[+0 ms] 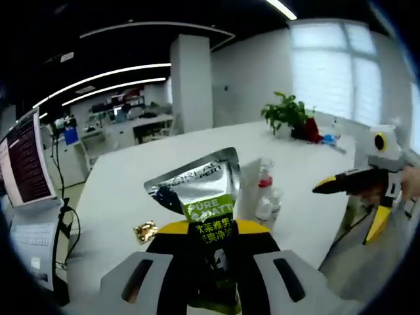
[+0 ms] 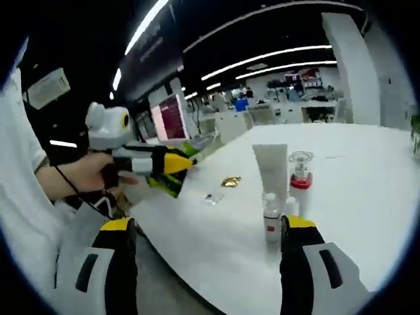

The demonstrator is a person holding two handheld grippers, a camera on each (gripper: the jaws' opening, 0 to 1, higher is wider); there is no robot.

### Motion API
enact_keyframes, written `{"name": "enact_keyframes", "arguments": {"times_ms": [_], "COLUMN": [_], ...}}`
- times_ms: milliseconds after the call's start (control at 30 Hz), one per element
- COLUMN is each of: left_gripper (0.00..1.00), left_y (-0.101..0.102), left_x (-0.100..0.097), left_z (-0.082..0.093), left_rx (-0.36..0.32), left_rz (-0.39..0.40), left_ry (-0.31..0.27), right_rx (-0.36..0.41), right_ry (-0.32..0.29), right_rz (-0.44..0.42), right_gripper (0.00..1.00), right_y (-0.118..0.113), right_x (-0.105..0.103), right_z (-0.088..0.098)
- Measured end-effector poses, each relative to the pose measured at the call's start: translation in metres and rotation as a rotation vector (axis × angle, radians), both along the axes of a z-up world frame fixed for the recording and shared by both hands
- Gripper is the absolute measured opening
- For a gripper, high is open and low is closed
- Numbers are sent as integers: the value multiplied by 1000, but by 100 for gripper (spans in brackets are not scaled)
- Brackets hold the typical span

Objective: Arrange the skincare products in the storage area until every visible bottle or jar stands upright without overlapping.

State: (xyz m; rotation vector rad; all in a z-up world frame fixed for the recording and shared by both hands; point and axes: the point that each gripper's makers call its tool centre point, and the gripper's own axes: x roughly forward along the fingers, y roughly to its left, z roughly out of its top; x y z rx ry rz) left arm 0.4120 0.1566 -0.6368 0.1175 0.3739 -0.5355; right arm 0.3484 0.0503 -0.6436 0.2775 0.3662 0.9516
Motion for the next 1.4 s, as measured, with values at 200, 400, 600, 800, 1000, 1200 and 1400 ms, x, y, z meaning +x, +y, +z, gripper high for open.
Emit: {"name": "enact_keyframes", "arguments": {"times_ms": [200,400,600,800,1000,1200,1400], "left_gripper": [17,17,17,18,23,35,37], "left_y": [-20,-29,-38,-40,-35,-33,-19], "left_x": [-31,-54,-72,-76,-73,-69,-67], "left_z": [20,32,34,33,34,36,40], "left_rx": [-113,-112,-132,-162,-180,-182,-209], "left_rz": [-100,-131,-169,-177,-176,-182,-186], "left_ry": [4,-4,10,22,19,6,12], "right_rx": [231,355,450,486,503,526,521], "right_ry": [65,149,198,259,274,303,300], "right_rz": [31,45,85,106,101,119,130], "right_gripper": [81,61,43,18,13,9,3], "right_y": [29,46,65,69,68,68,61], "right_x": [8,18,17,12,11,12,14], "right_z": [31,45,58,57,58,60,61]}}
